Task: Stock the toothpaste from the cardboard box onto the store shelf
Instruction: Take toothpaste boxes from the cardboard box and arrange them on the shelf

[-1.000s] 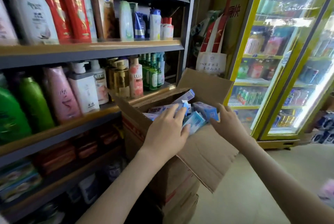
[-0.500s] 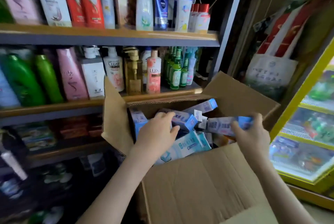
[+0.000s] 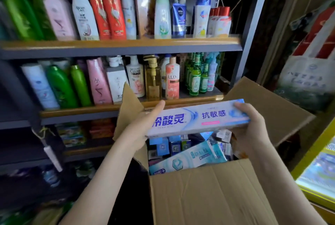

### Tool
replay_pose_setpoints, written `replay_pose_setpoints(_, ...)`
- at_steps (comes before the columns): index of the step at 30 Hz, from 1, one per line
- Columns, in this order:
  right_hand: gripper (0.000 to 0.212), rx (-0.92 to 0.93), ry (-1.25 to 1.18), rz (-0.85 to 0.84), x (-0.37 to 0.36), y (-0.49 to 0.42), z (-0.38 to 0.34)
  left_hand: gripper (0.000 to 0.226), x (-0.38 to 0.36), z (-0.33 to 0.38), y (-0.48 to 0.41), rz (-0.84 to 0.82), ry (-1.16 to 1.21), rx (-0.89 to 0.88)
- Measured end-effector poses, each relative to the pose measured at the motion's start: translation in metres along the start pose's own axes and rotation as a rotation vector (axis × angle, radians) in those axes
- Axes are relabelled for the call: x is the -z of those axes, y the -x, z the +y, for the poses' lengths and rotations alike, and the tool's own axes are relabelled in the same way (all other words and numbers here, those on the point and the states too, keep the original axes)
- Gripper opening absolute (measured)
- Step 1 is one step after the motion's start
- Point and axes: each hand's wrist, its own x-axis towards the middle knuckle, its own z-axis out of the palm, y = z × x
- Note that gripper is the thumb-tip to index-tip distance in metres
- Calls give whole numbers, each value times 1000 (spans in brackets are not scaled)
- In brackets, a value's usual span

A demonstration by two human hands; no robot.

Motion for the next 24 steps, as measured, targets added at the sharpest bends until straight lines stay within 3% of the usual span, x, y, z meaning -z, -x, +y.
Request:
replay_pose_setpoints(2,19,-84,-67,-106,-13,-9,12,45,15,-2,-1,71,118,-57)
replay_pose_setpoints(5,48,-170,49,-269,-21,-32,35,37,37,-10,0,184,141,-146)
replay_pose_setpoints(7,60,-128,436,-225,-16,-55,55,36,53,-15,-2,270,156,-150)
replay_pose_setpoints(10,65,-39,1359,-150,-3,-88,81,40,70,-23,-7,337,174,-125)
replay_pose_setpoints(12,74,-94,1642,-215,-1,-95,90,45,76,-29,-11,344,167,-98)
replay_pose_setpoints(14,74,-102,1735,-237,-5,-96,94,47,80,-36,-13,353,146,-71)
replay_pose_setpoints(16,63,-31,1676,-188,-6,-96,91,48,82,-43,-17,354,132,-51)
replay_pose_setpoints(19,48,98,1208,-6,-9,-82,72,46,85,-49,-16,359,132,-34)
replay_pose_setpoints(22,50,315,838,173,-14,-56,40,47,87,-47,-13,360,149,-24)
replay_pose_setpoints(24,51,443,714,224,-15,-41,23,45,89,-44,-8,358,160,-30)
